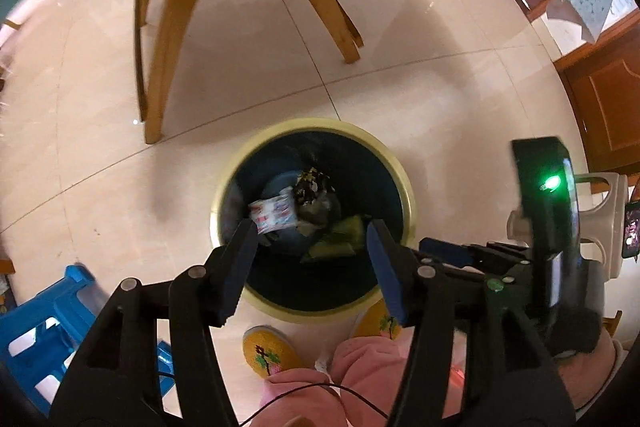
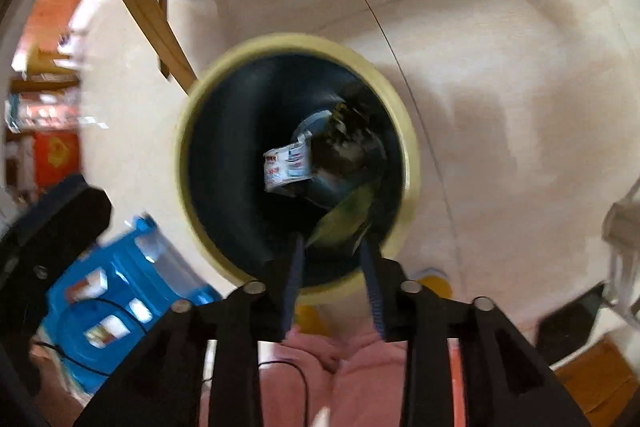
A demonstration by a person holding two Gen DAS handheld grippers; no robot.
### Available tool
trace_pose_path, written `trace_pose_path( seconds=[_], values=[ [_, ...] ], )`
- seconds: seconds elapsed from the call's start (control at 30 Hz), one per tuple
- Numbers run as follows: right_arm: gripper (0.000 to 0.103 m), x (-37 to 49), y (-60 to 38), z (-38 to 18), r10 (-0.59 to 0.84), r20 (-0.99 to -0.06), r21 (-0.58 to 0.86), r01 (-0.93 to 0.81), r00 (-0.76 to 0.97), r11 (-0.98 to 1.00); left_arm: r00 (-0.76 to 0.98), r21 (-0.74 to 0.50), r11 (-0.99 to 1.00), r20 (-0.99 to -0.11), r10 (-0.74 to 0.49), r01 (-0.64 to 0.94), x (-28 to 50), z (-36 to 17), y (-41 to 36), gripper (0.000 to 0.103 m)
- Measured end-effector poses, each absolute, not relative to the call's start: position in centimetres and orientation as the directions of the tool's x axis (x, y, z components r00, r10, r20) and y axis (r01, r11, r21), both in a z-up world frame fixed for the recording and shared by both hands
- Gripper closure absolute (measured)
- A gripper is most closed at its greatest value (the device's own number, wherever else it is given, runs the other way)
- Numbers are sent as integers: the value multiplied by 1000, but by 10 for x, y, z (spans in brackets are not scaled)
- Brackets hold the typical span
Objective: Collect trash
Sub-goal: 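Open both tools to drop the bag and carton into the bin, then move both open tools back toward the remaining trash on the table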
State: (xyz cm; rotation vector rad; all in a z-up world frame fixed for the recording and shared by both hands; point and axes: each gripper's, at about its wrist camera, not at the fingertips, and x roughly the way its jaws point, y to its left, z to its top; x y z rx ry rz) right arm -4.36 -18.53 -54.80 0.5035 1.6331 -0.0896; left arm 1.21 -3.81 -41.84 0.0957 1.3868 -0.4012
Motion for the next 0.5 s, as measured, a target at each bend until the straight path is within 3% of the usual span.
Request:
trace_pose_path(
  seconds=[0.23, 0.5],
  values=[
    [69, -42, -190, -498, 283, -959, 268, 389, 20, 881, 147, -148, 942, -969, -200, 302, 3, -374, -15, 49],
    [69, -51, -182, -397, 271, -961, 272, 361, 55, 892, 194, -151, 941, -957, -216, 301, -3, -279, 2, 49]
  ],
)
